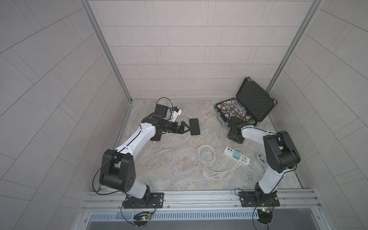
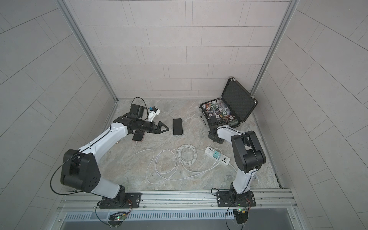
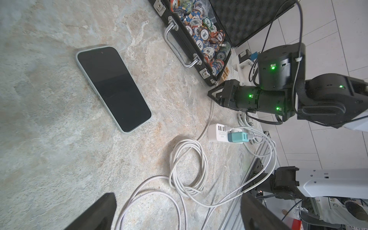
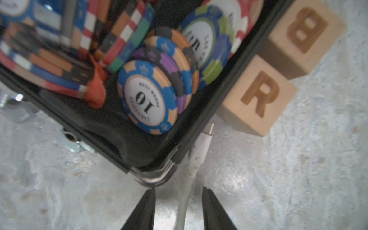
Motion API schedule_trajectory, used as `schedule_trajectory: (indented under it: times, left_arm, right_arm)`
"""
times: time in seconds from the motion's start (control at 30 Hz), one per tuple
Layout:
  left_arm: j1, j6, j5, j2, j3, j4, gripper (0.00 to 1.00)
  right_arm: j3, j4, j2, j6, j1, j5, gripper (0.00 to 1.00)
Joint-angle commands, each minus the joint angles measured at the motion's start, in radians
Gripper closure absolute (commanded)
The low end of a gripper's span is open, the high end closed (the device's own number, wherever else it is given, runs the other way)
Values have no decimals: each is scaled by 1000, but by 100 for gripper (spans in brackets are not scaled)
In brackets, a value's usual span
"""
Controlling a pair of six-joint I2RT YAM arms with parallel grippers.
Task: Plug the charging cable into the phone
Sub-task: Pick up the charging cable from the center of the board.
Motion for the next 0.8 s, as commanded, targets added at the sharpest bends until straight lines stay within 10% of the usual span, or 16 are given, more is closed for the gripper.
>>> schedule_trajectory:
  times: [0.0, 0.23, 0.77]
  left_arm:
    - [0, 12, 21, 23, 9, -16, 0]
    - [1, 17, 24, 25, 15, -25, 0]
    - [1, -2, 281, 12, -6, 20, 2]
  right_arm:
    - [4, 41, 13, 5, -6, 23, 69]
    - [-14, 19, -39, 18, -4, 78, 100]
    - [-46, 18, -377, 45, 144, 45, 100]
